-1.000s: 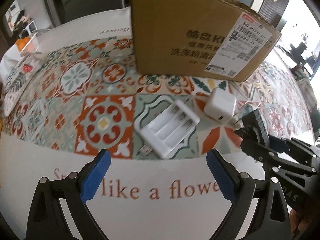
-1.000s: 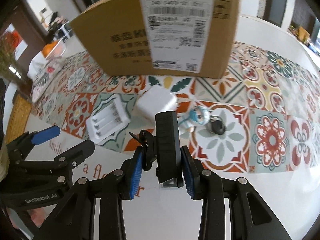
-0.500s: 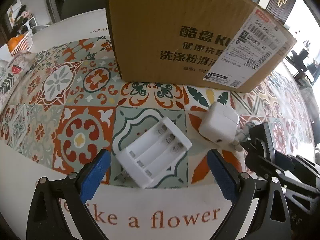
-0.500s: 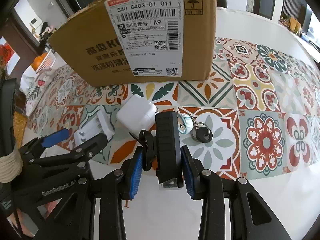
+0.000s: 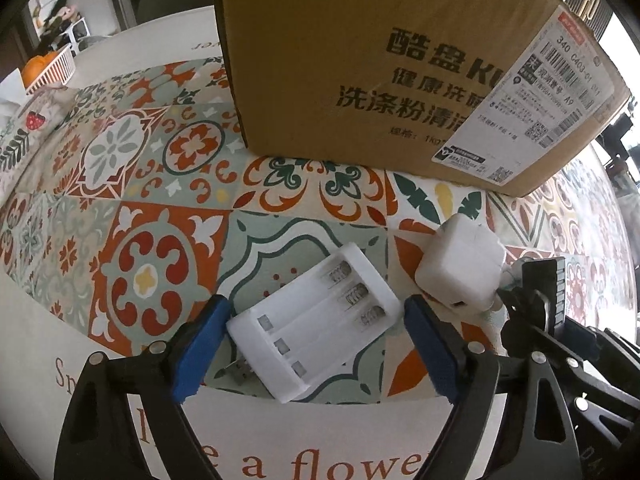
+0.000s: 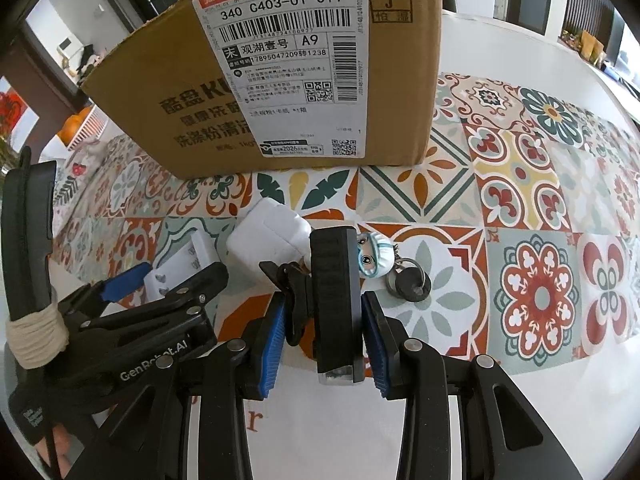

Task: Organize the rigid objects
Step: 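Close the left tool on the white battery charger and lift it, then carry the charger and black device over the box and lower them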

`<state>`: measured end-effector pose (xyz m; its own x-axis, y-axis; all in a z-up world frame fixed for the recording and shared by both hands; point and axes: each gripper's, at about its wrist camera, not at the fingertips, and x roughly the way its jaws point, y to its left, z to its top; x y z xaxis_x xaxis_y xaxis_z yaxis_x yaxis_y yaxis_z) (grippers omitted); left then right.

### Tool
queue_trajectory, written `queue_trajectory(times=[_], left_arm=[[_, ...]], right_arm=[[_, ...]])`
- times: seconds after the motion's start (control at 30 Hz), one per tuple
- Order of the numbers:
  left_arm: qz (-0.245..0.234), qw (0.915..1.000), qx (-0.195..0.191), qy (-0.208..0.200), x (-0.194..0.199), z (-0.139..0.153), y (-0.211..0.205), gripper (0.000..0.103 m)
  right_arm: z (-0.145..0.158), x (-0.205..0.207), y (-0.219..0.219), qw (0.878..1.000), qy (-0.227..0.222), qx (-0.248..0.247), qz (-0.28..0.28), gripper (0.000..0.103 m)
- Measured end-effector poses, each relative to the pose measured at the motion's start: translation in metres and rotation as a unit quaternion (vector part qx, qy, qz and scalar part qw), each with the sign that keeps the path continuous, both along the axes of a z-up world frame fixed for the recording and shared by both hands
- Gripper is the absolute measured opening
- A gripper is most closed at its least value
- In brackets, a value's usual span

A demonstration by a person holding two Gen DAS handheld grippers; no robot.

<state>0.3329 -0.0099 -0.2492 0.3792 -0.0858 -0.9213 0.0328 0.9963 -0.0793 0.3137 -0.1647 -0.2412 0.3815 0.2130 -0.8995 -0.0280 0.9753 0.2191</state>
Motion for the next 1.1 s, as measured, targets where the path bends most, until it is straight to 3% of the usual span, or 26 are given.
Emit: queue_trajectory(times=[0.27, 0.6, 1.1], left_arm=[[-0.013, 0.9999, -0.001, -0.007, -0.01, 0.0, -0.003, 0.088], [-0.023, 0.999, 0.015, -0.035, -0.035, 0.023, 0.005, 0.088], [-0.034, 0.9945, 0.017, -0.098, -0.053, 0.089, 0.012, 0.088]], right_arm=[[0.0, -0.002, 0.001, 1.0, 0.0, 0.001, 0.001, 0.037], [0.009, -0.015, 0.001, 1.0, -0.009, 0.005, -0.003, 0.037], [0.06, -0.034, 0.004, 0.998, -0.067, 0.001, -0.006, 0.037]])
